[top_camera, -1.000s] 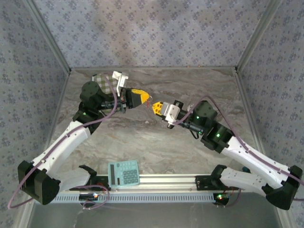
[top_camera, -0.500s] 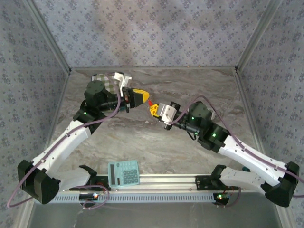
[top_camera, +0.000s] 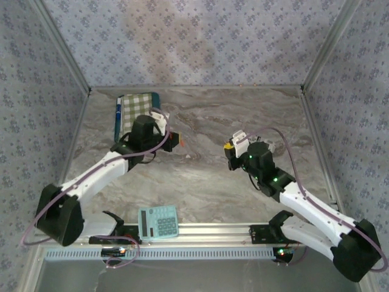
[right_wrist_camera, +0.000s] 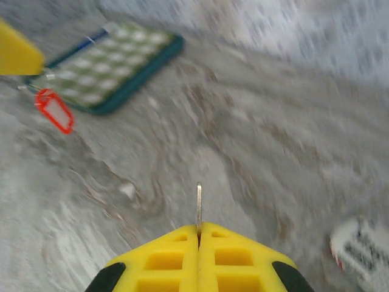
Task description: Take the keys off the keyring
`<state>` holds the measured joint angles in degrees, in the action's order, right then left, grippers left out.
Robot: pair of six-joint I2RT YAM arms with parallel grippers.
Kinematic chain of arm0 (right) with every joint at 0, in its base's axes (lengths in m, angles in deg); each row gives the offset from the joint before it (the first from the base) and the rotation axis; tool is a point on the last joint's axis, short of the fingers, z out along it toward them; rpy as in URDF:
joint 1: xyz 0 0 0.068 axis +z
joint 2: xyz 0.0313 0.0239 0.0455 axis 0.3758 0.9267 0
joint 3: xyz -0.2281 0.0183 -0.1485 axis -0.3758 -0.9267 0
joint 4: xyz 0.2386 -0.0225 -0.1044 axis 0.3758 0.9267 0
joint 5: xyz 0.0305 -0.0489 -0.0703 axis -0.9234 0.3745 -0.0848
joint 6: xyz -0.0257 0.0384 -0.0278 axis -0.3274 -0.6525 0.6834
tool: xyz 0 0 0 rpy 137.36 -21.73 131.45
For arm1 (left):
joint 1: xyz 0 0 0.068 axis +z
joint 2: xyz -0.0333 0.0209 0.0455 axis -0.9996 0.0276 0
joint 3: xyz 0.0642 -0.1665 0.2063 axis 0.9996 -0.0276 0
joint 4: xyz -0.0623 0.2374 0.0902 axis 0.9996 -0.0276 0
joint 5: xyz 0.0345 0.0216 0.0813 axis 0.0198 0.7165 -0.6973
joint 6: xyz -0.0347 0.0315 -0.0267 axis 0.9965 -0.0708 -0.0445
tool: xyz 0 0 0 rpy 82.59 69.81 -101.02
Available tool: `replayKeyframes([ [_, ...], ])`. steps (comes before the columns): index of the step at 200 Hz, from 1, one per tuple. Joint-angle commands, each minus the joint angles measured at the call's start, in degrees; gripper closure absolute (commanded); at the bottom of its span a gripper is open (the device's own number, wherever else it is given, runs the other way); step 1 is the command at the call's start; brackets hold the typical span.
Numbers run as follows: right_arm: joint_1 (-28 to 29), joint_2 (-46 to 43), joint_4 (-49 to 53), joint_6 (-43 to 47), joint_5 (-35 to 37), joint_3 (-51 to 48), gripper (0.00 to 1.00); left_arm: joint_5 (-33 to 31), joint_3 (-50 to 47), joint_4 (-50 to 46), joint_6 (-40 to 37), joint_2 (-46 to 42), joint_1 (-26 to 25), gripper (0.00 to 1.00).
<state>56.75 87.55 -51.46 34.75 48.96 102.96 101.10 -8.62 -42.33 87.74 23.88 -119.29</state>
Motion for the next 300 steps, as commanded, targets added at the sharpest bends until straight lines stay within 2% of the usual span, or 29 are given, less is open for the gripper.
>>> replayKeyframes([
  [1, -2.1, 3.4, -2.1, -10.2, 2.2, -1.6, 1.00, -8.3, -1.7, -1.3, 2.6, 3.3, -0.2, 1.00],
  [43, -4.2, 12.7, -1.7, -14.2, 0.7, -0.9, 1.00, -14.4, -2.2, -2.6, 5.8, 9.6, -0.1, 0.99],
  [48, -4.3, 13.7, -1.8, -14.6, 0.8, -0.8, 1.00, -14.9, -2.4, -2.5, 5.9, 10.0, 0.0, 0.95],
  [55, -4.4, 15.0, -2.0, -15.1, 0.8, -0.6, 1.00, -15.6, -2.5, -2.4, 6.1, 10.5, 0.1, 0.85],
  [82, -4.7, 19.7, -2.9, -16.6, 0.4, 0.4, 1.00, -17.2, -2.9, -2.5, 5.6, 10.6, 0.3, 0.76],
  [97, -5.0, 22.7, -2.8, -17.4, -0.5, 1.7, 1.00, -19.0, -2.9, -3.4, 5.7, 9.4, 0.3, 0.57],
  [107, -5.1, 24.9, -1.9, -18.0, -0.6, 2.9, 1.00, -19.9, -3.1, -3.8, 5.7, 7.8, 0.3, 0.49],
  [134, -5.7, 30.8, -1.6, -19.2, -2.2, 5.8, 1.00, -20.2, -4.6, -3.8, 5.6, 2.8, 0.3, 0.39],
  [157, -6.1, 35.9, -1.4, -20.7, -3.0, 8.1, 1.00, -20.3, -5.1, -5.5, 5.5, -1.1, 0.3, 0.37],
  [190, -6.6, 38.0, -0.3, -22.4, -2.8, 9.5, 0.75, -22.6, -6.8, -8.0, 5.6, -6.2, 0.4, 0.33],
  [220, -8.2, 32.5, 4.5, -21.1, -0.2, 9.8, 0.59, -24.7, -7.5, -9.9, 5.5, -9.7, 0.8, 0.26],
  [222, -8.4, 31.9, 5.0, -20.9, 0.1, 9.9, 0.58, -24.9, -7.5, -10.1, 5.5, -9.9, 0.9, 0.22],
  [225, -8.6, 30.8, 5.7, -20.7, 0.7, 9.9, 0.56, -25.2, -7.5, -10.3, 5.5, -10.2, 1.0, 0.08],
  [227, -8.8, 30.2, 6.3, -20.5, 1.0, 9.9, 0.55, -25.4, -7.4, -10.5, 5.6, -10.3, 1.1, 0.03],
  [238, -9.9, 26.4, 8.7, -19.3, 3.0, 9.9, 0.47, -26.6, -7.0, -11.6, 5.2, -10.9, 1.8, 0.01],
  [241, -10.2, 25.3, 9.2, -18.9, 3.7, 10.0, 0.40, -27.0, -6.8, -12.0, 5.0, -11.0, 2.1, 0.01],
  [242, -10.3, 25.0, 9.5, -18.8, 4.0, 10.0, 0.34, -27.0, -6.8, -12.2, 5.0, -11.0, 2.2, 0.01],
  [243, -10.4, 24.6, 9.7, -18.7, 4.2, 10.0, 0.18, -27.2, -6.7, -12.3, 5.0, -11.1, 2.3, 0.01],
  [244, -10.5, 24.3, 9.9, -18.5, 4.5, 10.0, 0.09, -27.4, -6.6, -12.4, 5.0, -11.1, 2.4, 0.01],
  [245, -10.6, 24.0, 9.9, -18.4, 5.0, 10.0, 0.04, -27.5, -6.5, -12.6, 5.0, -11.1, 2.5, 0.01],
  [247, -10.8, 23.3, 10.4, -18.2, 5.4, 10.1, 0.01, -27.9, -6.3, -13.0, 5.0, -11.2, 2.8, 0.01],
  [277, -13.7, 16.8, 14.7, -16.8, 16.4, 11.2, 0.00, -34.3, -2.8, -16.5, 1.3, -11.0, 6.4, 0.01],
  [289, -14.4, 15.7, 13.7, -17.4, 29.6, 10.5, 0.00, -39.2, -2.8, -15.6, -2.0, -10.7, 7.9, 0.01],
  [300, -14.9, 15.3, 11.4, -16.3, 37.1, 8.9, 0.00, -42.4, -4.6, -11.9, -7.2, -10.3, 9.7, 0.01],
])
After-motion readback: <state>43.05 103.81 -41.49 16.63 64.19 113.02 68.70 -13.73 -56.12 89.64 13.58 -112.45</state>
